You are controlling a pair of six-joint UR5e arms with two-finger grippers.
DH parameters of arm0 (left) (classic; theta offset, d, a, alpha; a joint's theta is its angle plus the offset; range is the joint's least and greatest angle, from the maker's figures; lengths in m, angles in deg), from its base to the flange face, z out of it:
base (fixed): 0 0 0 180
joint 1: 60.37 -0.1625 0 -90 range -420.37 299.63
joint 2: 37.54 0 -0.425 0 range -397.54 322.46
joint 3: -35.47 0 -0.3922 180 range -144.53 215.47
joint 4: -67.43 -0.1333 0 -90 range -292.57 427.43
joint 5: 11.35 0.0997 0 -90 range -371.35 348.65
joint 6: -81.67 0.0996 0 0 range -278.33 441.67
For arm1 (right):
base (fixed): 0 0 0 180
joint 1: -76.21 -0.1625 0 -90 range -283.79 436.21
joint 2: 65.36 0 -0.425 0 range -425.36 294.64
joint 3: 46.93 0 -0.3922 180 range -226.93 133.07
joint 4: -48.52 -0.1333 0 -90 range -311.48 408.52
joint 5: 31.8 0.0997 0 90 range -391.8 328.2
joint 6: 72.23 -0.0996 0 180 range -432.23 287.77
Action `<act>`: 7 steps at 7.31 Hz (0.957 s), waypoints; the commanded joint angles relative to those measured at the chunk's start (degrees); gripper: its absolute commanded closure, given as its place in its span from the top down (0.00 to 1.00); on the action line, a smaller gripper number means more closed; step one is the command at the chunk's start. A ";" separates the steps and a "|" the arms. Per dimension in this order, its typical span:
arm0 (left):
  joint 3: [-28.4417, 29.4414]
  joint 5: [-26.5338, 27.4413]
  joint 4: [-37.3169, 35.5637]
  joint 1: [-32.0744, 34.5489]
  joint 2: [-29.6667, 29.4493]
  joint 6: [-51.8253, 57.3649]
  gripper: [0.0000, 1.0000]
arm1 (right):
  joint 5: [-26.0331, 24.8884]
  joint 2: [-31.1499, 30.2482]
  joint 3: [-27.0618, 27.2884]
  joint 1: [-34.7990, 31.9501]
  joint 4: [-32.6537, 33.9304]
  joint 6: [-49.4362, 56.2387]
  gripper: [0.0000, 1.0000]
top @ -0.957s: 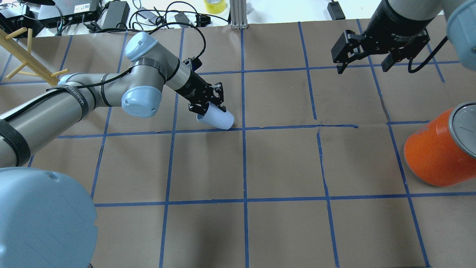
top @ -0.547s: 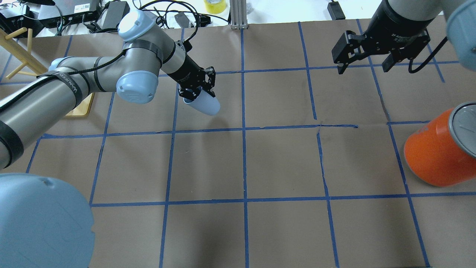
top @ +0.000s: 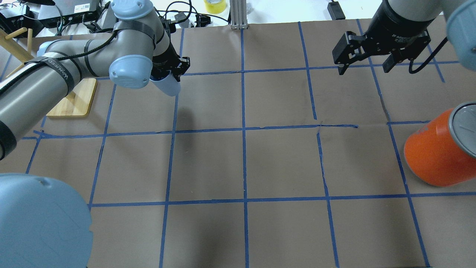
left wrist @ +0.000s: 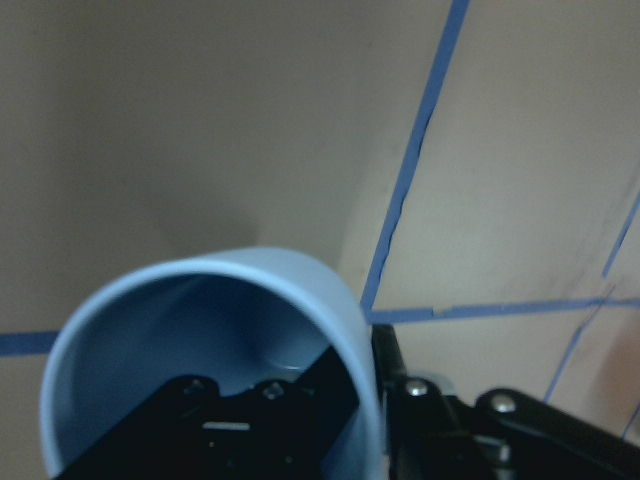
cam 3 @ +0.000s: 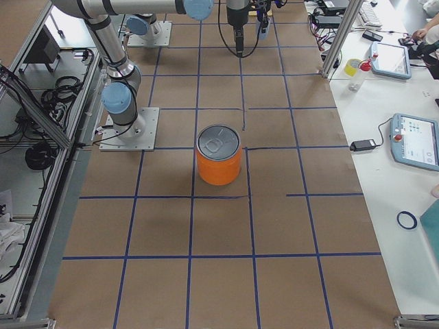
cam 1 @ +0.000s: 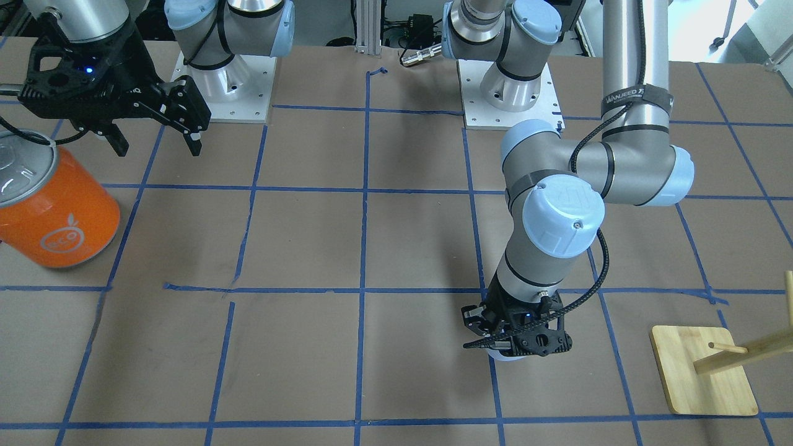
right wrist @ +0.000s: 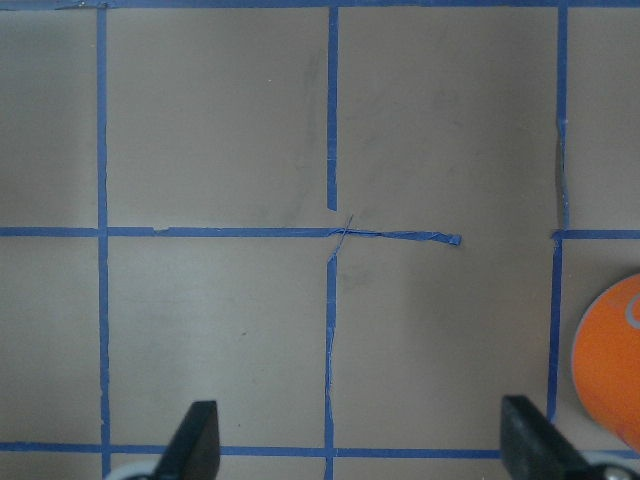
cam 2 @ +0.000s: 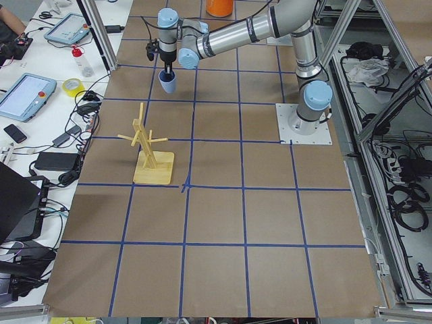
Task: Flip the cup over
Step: 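Lift the cup with the left gripper and rotate it upright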
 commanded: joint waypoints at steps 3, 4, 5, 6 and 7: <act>-1.48 4.55 -2.75 -5.11 -2.02 7.34 0.00 | -0.02 -0.05 0.00 0.00 -0.07 0.01 1.00; -1.66 4.63 -2.75 -5.12 -2.37 7.53 0.00 | -0.01 -0.05 0.00 0.00 -0.07 0.01 1.00; -1.32 4.64 -2.84 -5.21 -3.16 7.44 0.00 | -0.01 -0.05 0.00 0.00 -0.16 0.01 1.00; -1.57 4.72 -2.84 -5.29 -3.60 7.44 0.00 | -0.01 -0.05 0.00 0.00 -0.16 0.01 1.00; -1.66 4.81 -2.84 -5.29 -4.04 7.44 0.00 | -0.01 -0.05 0.00 0.00 -0.16 0.01 1.00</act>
